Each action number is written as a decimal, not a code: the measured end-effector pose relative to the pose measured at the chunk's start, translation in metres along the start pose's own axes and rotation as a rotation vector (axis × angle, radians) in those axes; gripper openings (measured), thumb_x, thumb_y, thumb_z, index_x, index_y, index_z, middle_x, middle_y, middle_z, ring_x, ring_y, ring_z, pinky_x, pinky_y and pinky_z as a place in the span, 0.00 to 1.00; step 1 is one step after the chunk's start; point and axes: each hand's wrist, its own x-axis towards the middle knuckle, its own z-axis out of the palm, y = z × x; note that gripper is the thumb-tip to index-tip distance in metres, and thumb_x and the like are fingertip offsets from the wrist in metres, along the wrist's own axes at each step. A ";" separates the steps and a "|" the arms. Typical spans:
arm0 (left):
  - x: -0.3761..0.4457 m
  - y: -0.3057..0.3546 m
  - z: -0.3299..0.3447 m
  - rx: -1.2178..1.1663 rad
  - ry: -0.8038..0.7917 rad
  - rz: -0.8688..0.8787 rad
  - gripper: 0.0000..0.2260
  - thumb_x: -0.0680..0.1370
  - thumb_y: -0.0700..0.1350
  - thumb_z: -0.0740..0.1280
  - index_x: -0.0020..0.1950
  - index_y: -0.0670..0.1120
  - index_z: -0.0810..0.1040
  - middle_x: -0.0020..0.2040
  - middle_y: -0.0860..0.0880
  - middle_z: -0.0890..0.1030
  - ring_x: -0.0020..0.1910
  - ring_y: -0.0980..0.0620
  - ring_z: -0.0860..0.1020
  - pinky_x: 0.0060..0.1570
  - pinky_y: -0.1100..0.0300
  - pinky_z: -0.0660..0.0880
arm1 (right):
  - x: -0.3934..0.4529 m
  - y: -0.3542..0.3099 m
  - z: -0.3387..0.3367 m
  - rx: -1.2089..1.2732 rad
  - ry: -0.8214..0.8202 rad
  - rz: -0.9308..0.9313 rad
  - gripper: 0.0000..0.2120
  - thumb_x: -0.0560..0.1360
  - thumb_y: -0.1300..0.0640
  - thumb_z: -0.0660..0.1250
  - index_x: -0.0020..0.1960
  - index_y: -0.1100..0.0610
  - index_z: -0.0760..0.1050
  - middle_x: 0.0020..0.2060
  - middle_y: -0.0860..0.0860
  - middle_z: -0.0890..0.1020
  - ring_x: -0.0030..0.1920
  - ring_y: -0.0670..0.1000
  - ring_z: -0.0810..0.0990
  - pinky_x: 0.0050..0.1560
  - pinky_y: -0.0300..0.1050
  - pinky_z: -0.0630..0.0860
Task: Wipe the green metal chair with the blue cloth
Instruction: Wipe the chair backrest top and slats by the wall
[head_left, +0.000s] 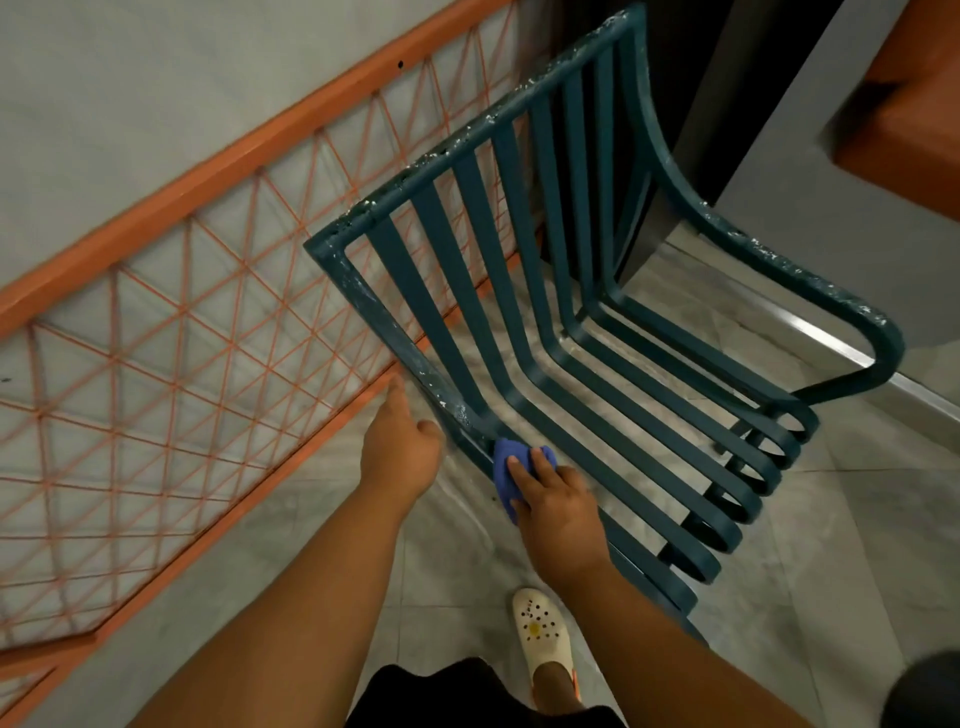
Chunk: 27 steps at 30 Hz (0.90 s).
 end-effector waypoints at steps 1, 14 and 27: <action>0.002 0.000 0.001 0.006 -0.005 -0.019 0.30 0.79 0.40 0.60 0.78 0.49 0.51 0.74 0.45 0.66 0.68 0.44 0.69 0.56 0.59 0.67 | 0.008 -0.006 -0.001 0.007 -0.005 0.004 0.26 0.78 0.53 0.64 0.74 0.49 0.62 0.74 0.56 0.65 0.64 0.61 0.71 0.61 0.56 0.73; 0.007 0.014 0.006 0.027 -0.028 -0.047 0.29 0.80 0.41 0.59 0.78 0.51 0.51 0.74 0.46 0.66 0.69 0.43 0.68 0.63 0.52 0.68 | 0.019 0.003 -0.015 -0.025 -0.014 -0.129 0.28 0.70 0.56 0.74 0.68 0.54 0.72 0.69 0.57 0.72 0.59 0.61 0.77 0.53 0.55 0.79; 0.009 0.009 0.005 -0.055 -0.037 -0.049 0.28 0.80 0.39 0.59 0.78 0.52 0.54 0.72 0.48 0.69 0.66 0.45 0.71 0.53 0.60 0.68 | 0.029 0.020 -0.011 0.193 -0.099 -0.035 0.23 0.81 0.49 0.57 0.75 0.47 0.59 0.74 0.52 0.64 0.67 0.54 0.69 0.66 0.49 0.69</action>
